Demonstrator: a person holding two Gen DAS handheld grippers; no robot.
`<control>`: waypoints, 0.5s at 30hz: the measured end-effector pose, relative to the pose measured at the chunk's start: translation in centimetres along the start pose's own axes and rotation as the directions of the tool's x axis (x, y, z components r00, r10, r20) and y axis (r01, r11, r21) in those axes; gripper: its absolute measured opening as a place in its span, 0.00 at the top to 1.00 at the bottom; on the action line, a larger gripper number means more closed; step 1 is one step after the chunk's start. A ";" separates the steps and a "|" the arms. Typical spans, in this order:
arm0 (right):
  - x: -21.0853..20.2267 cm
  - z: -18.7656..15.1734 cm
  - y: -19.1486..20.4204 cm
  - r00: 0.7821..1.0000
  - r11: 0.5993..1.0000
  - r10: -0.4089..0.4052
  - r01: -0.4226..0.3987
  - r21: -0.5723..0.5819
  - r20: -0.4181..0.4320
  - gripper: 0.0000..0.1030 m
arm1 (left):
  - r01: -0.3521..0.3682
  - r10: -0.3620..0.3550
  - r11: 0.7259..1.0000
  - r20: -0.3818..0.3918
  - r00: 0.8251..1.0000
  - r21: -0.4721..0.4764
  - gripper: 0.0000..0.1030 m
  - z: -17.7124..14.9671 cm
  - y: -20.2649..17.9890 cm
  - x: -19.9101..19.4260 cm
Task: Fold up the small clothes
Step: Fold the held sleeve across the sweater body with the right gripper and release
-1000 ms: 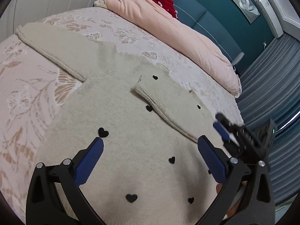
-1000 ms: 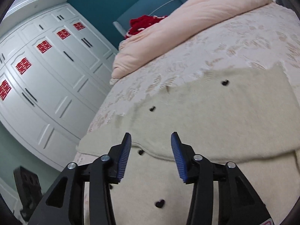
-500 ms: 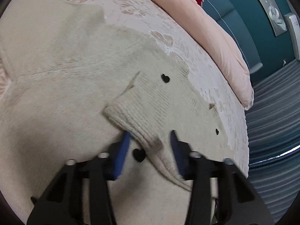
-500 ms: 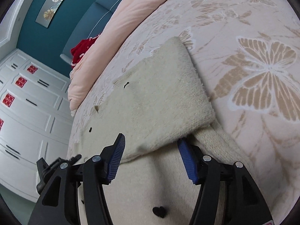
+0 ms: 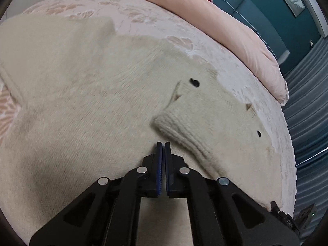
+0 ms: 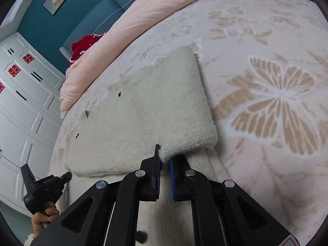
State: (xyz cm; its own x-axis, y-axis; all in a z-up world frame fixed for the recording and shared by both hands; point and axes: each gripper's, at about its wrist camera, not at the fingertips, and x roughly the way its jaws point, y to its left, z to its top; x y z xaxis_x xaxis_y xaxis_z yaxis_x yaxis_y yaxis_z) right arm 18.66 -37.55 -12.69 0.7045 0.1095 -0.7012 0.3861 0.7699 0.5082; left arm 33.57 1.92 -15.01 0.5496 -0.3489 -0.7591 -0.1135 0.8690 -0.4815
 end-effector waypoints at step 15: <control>5.5 3.0 7.7 0.988 0.960 -0.133 0.110 -0.256 -0.075 0.89 | -0.021 0.020 0.998 0.018 1.000 0.054 0.61 3.0 -6.1 1.8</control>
State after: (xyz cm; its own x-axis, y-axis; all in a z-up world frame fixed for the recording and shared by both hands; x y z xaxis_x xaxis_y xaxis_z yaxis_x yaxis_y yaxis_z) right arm 27.30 -32.91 -11.08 0.6003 0.0529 -0.7980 0.2955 0.9125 0.2828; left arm 37.75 -2.92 -12.10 0.5621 -0.3247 -0.7607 -0.0800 0.8941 -0.4407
